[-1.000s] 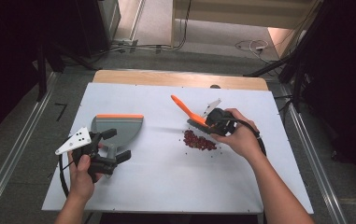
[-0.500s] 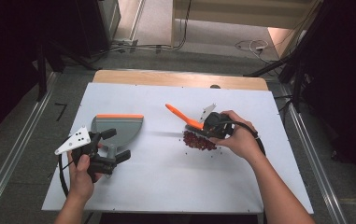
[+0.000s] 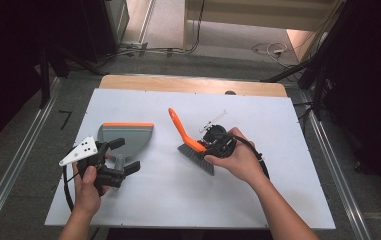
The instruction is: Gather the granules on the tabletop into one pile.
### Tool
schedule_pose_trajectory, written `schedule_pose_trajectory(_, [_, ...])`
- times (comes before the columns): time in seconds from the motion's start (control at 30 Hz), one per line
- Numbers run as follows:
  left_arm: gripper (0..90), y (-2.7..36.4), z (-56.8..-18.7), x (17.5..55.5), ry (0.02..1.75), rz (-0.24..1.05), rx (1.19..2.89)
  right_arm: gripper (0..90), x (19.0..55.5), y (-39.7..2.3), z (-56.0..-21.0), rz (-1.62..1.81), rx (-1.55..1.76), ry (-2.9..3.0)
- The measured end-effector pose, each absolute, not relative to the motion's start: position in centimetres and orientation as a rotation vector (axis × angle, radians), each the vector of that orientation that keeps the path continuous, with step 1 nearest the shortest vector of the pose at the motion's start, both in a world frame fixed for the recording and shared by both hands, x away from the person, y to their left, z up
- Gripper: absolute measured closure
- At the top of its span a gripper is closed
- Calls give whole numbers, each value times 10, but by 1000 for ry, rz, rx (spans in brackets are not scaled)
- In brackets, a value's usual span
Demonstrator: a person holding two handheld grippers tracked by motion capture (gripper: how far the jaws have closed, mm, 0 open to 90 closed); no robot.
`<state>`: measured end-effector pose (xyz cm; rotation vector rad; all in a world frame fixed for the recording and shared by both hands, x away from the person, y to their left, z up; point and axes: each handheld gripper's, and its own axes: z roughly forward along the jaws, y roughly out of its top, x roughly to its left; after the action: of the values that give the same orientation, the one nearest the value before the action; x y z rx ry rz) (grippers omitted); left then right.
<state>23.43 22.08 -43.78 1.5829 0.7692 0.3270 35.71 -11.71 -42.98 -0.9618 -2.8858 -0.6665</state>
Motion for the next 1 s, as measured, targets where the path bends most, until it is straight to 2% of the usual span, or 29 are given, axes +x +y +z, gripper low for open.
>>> schedule_pose_trajectory(0.5, [3, 219, -438, 235, 770, 324, 1585, 681, 383, -146, -427, -665, -1090, -2908])
schedule_pose_trajectory(0.77, [3, 221, -438, 235, 772, 325, 1584, 681, 373, -168, -411, -725, -818, -2964])
schedule_pose_trajectory(1.0, [3, 218, -439, 235, 769, 324, 1590, 681, 361, -196, -421, -597, -519, -3025])
